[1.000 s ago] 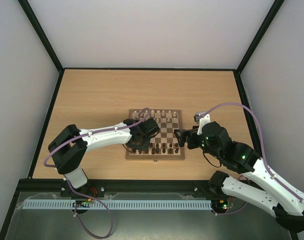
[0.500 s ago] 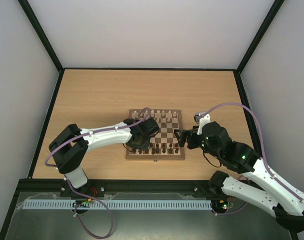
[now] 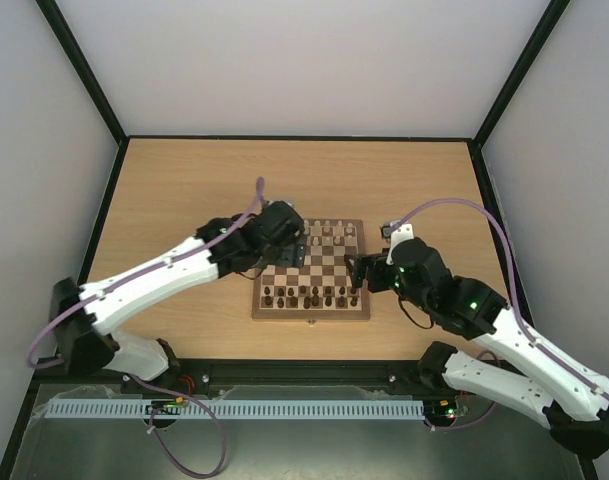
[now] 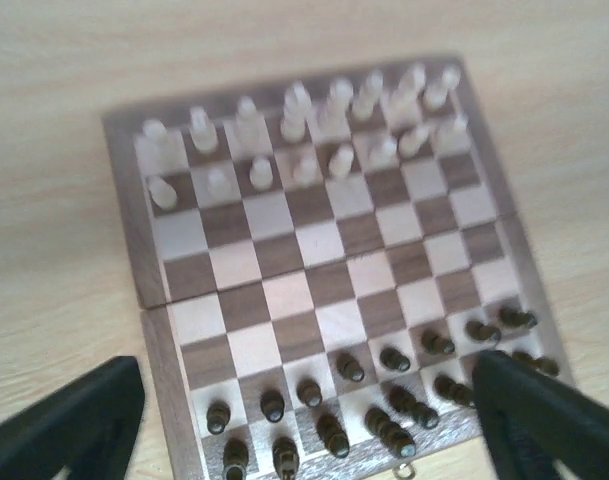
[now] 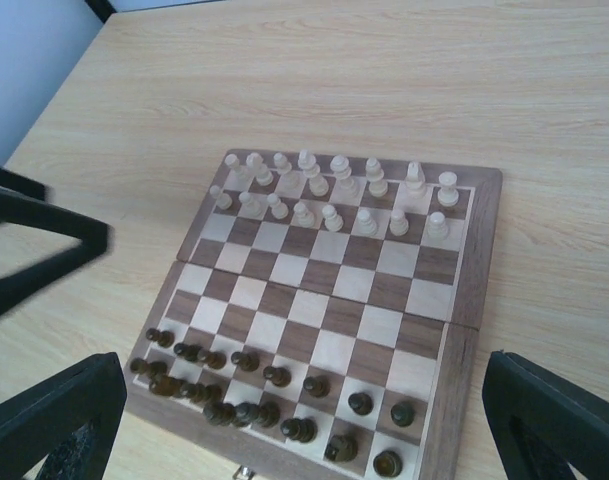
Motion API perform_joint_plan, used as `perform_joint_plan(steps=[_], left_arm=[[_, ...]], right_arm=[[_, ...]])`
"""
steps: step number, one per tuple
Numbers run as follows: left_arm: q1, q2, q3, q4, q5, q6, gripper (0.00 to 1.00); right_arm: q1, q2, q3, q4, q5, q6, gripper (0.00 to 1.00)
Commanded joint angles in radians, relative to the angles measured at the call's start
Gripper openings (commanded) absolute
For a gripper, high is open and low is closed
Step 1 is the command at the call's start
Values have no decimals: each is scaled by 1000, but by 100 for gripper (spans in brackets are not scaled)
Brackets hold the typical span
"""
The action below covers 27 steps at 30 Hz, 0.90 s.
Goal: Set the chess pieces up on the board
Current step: Place the chess piece on the chessboard, then reset both arms
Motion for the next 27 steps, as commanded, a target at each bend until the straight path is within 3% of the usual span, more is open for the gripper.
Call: perform_joint_plan(steps=[1,6,8,12,15,20,23,27], left_arm=[[11,-113,-6,35,-148,23,99],[37,-228,-77,41,-395,-59,99],[80,-280,-143,38,-447,-114,99],[172,-463,-365,246,-399,-32,99],[255,-564,-466,364,-431,22,99],[408,-658,-645,622,-473,120,99],[538,-656,-735,791,-419,161,99],[691,-559,-790,944,-299,256,99]], right_arm=[[2,61,2,110,124,13,99],[-7,162,-16,266,313,-52,99],[-69,198,-48,363,316,-75,99],[-343,313,-117,488,131,-28,99],[-571,371,-186,550,101,41,99],[-617,314,-391,760,333,13,99],[-645,311,-497,900,386,1,99],[-669,350,-517,1021,451,-62,99]])
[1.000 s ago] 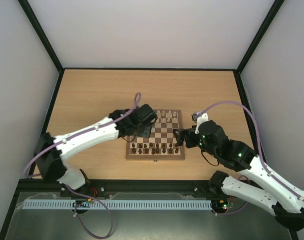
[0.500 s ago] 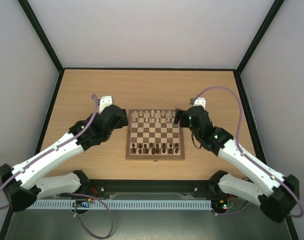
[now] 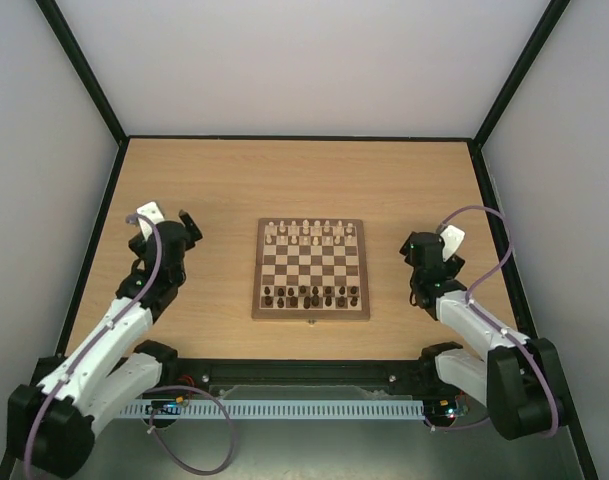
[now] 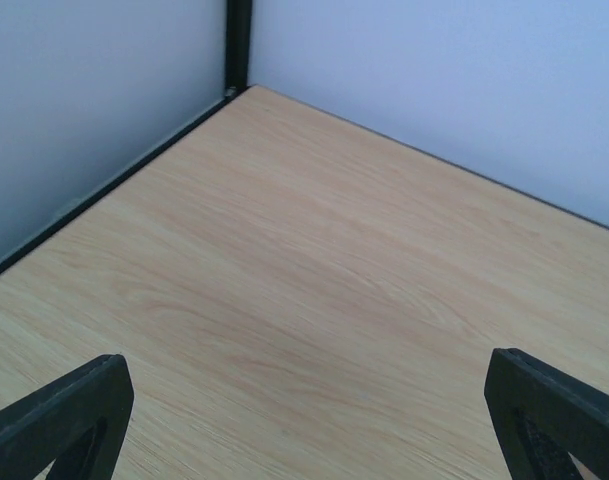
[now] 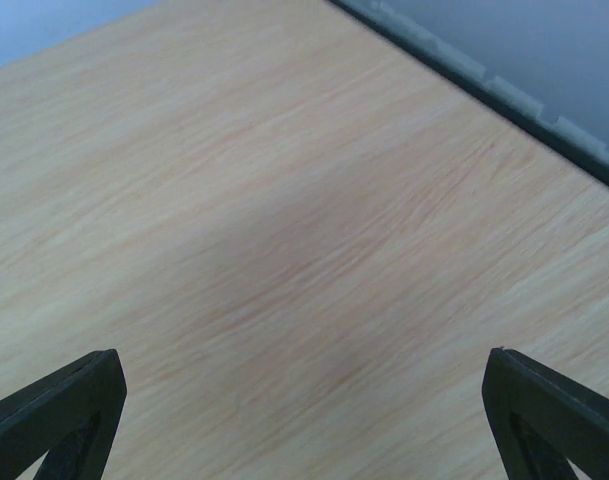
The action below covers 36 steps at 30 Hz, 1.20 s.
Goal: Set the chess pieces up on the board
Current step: Reset both arms
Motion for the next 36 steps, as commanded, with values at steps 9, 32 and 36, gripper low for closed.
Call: perform_joint_plan(steps=[9,32,36], left_arm=[[337,361,-145,635,303,220,99],[353,644,-248,1182,322,380,99],[313,641,-263,1214,278,413,99]], right_arm=[[-150,260,1,533,92,-181,99],[-120,275,-233,988,-141,-343,99],[-68,307,-208,988,-132,-411,99]])
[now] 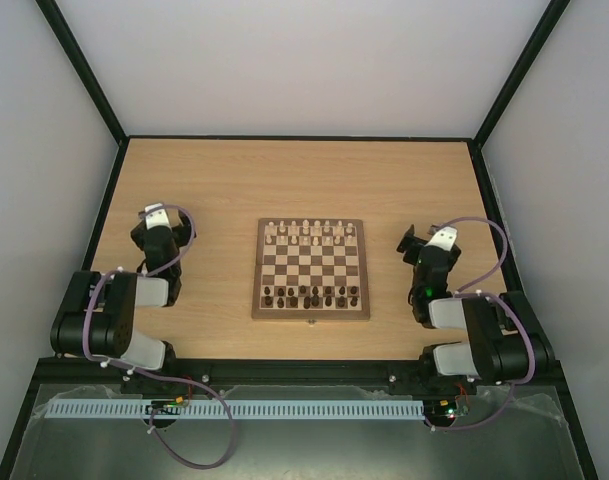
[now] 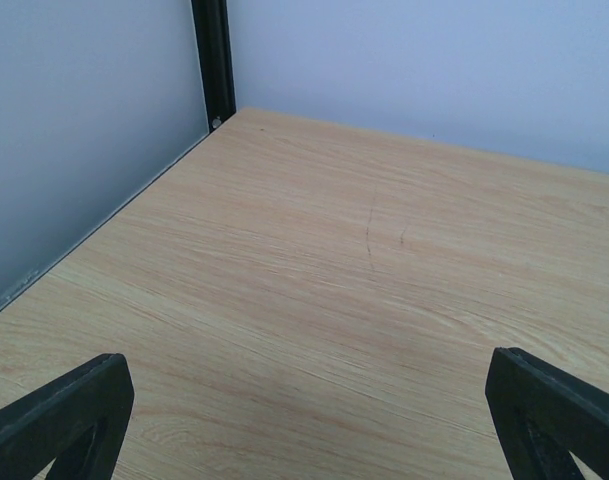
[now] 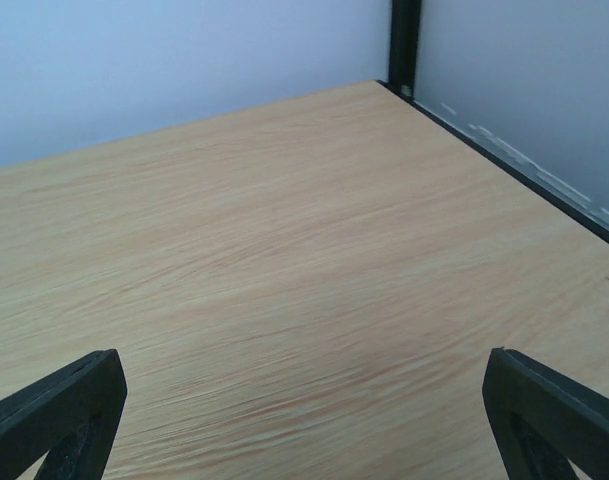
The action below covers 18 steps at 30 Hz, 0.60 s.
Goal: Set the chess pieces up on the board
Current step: Reset both arms
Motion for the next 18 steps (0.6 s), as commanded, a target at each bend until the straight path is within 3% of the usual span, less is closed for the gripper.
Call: perform_joint_plan(steps=[1,5,9,13,17,18], left_arm=[[-43,-7,-18,116,-47,49,99],[-56,7,-56,199,-51,61,99],[-26,21,-17,135,-3,41,100],[-23,21,-19,137,2,41,99],[-19,20,-17,132,12,40,99],[-18,20,-17,131,12,39,99]], right_arm=[[44,19,10,100,4,-103,99],[64,64,-1,152,-111,-188,99],[55,105,-19,246,24,-120,99],[31,112,18,172,15,-88,99],[18,206,-44,387,-7,-105,99],[22,165,-7,247,1,-81,99]])
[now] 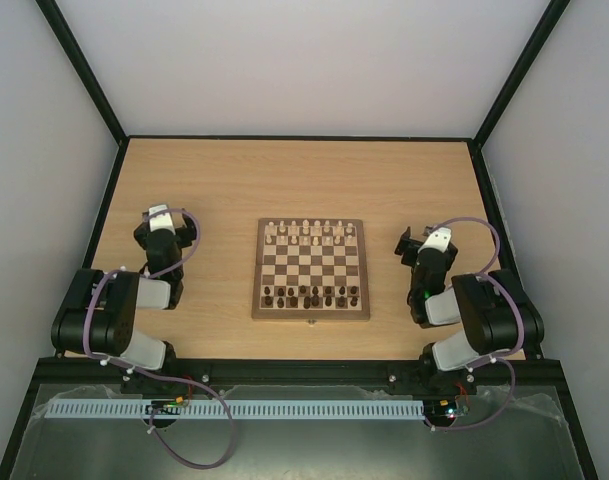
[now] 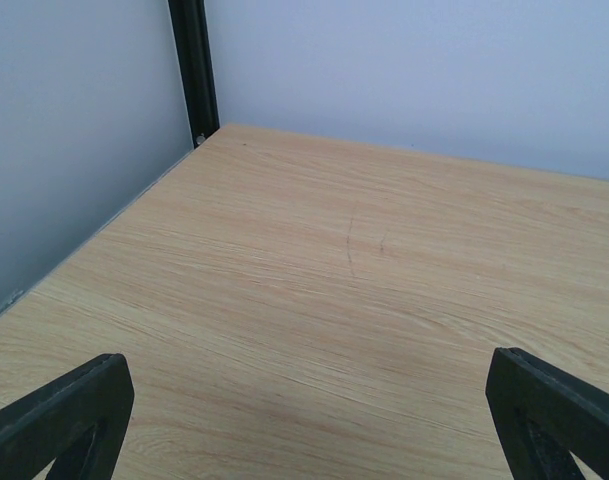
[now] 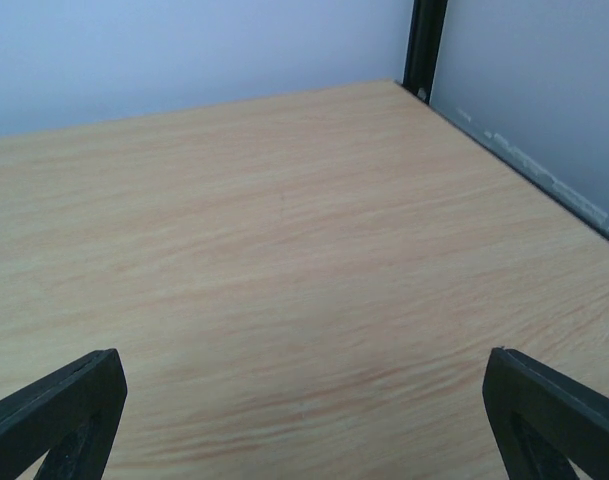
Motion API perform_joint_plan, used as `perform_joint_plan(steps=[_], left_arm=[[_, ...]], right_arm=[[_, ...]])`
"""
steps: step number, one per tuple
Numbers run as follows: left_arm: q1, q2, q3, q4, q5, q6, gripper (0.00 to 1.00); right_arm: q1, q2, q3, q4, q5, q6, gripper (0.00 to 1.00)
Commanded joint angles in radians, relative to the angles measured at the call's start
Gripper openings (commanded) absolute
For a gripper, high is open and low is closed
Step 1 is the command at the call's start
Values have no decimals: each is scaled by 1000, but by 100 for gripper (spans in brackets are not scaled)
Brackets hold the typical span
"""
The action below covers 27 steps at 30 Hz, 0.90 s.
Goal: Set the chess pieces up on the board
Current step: Reset both arms
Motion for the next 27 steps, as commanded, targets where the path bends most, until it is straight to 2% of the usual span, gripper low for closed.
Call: perform_joint_plan(steps=[1,2,4,5,7,8,9,11,12,13,16,27], left_arm=[[9,8,16,45,21,-3,99],[10,7,15,44,21,-3,99],[10,10,17,43,21,-4,100],[10,9,16,43,21,-5,99],[10,5,2,54,28,-4,99],[13,19,-31,110,36,-3,99],[15,54,-67,248,21,-1,99],[26,20,-76,197,33,-21,100],[27,44,-77,249,28,-15,100],[24,30,-48,175,26,-22,100],[16,32,-42,157,11,-19,100],[6,34,-42,163,-4,-9,99]], right_arm=[[-12,33,23,30,23,32,99],[-9,55,23,70,34,18,99],[-17,33,40,-10,17,38,99],[-17,48,42,23,23,29,99],[-26,37,53,-22,6,41,99],[-27,41,56,-22,5,41,99],[-29,33,58,-34,1,45,99],[-32,36,62,-41,-3,47,99],[-36,35,64,-41,-11,49,99],[-40,37,69,-51,-16,50,99],[-46,34,71,-57,-29,54,99],[-60,34,79,-74,-59,60,99]])
